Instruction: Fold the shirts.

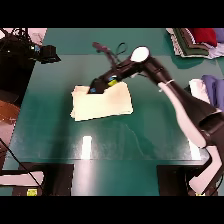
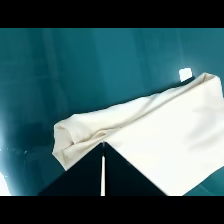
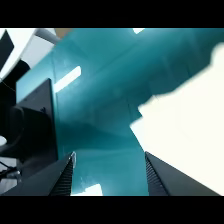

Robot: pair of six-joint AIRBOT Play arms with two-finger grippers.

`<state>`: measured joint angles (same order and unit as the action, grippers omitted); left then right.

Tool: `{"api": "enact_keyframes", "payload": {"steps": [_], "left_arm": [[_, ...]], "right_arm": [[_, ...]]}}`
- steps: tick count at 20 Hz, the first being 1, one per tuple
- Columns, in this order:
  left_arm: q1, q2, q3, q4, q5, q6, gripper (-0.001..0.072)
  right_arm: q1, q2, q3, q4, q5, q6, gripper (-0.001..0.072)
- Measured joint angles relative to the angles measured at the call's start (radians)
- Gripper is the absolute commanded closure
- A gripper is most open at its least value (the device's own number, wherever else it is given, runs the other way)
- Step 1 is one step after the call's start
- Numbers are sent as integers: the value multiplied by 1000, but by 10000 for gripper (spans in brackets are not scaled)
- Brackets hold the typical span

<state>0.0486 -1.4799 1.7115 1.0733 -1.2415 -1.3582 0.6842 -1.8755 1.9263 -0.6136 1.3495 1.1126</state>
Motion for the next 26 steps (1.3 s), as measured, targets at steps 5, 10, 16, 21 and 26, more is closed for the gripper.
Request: {"api": "enact_keyframes", "payload": {"steps": [5,10,16,21,26], "left_arm": [[2,2,0,-1,-27,3,676],[2,2,-1,-3,-29,4,676],[2,2,-3,-4,-24,5,676],[2,2,-3,-4,-23,18,676],[2,2,-3,-4,-23,22,676]], "right_arm": [[-232,171,-316,-134,23,75,255],[-433,251,-589,-134,-101,106,90],[-446,159,-672,3,-187,76,77],[-352,76,-676,139,-241,52,87],[-251,1,-573,138,-285,35,633]]}}
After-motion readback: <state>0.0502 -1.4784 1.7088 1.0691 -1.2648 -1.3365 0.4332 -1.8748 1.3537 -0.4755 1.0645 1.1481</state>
